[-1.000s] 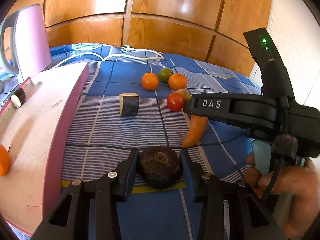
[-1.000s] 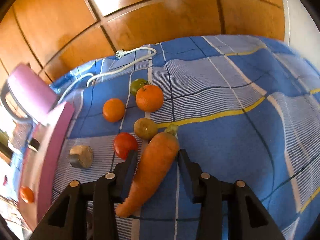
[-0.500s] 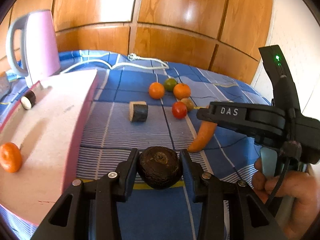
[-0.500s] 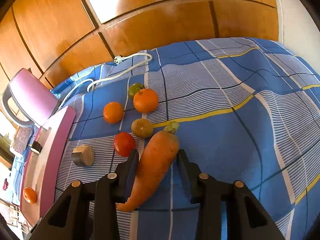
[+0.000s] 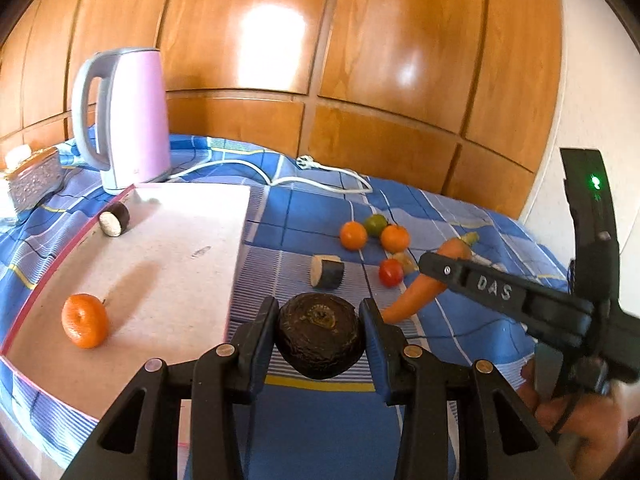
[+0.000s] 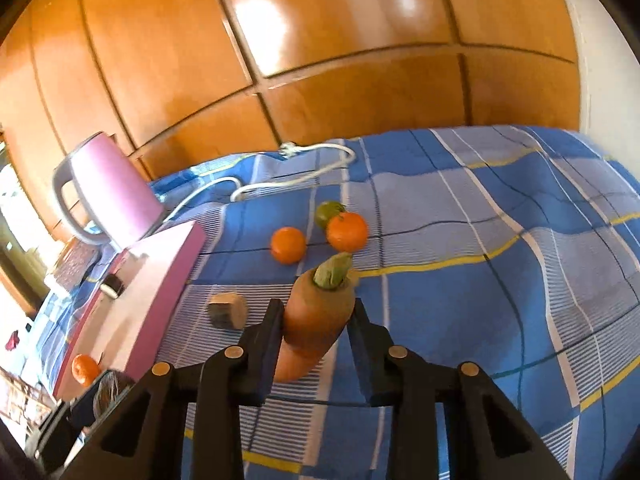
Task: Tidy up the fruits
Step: 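Carry the dark fruit and carrot into the tray and open both grippers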
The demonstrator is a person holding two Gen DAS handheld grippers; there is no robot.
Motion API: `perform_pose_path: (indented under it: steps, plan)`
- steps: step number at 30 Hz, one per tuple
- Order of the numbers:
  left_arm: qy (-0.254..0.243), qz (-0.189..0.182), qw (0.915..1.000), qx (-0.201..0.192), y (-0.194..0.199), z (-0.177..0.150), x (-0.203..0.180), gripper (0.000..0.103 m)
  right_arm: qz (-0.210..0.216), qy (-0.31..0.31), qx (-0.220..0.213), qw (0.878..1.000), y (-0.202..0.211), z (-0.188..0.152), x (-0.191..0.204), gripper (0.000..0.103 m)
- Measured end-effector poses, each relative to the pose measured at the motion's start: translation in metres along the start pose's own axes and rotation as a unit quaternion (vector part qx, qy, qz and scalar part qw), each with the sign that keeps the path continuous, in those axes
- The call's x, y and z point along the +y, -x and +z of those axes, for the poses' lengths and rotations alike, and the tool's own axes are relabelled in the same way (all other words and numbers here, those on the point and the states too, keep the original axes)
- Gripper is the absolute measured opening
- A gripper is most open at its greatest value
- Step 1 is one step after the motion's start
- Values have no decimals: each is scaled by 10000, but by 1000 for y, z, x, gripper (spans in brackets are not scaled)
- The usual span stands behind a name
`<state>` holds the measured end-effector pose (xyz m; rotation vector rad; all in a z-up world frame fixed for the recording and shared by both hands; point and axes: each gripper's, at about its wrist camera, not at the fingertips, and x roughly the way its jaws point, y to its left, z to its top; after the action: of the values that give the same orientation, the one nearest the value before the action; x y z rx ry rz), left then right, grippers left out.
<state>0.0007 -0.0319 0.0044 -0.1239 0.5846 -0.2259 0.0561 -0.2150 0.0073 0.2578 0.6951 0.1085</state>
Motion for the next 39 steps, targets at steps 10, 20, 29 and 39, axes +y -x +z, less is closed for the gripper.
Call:
perform_pose_path:
  steps: [10, 20, 29, 39]
  plan:
    - [489, 321, 9980, -253, 9, 4, 20, 41, 421, 263, -45, 9988, 4, -5, 19, 32]
    - [1059, 864, 9890, -559, 25, 8, 49, 42, 736, 239, -92, 9970, 5, -4, 27, 32]
    - [2115, 1482, 9643, -581, 33, 5, 97, 42, 1379, 370, 40, 9897, 2, -1, 58, 32]
    - [2701, 1941, 9413, -583, 37, 0, 126, 42, 1976, 1069, 379, 9737, -11, -8, 132, 32]
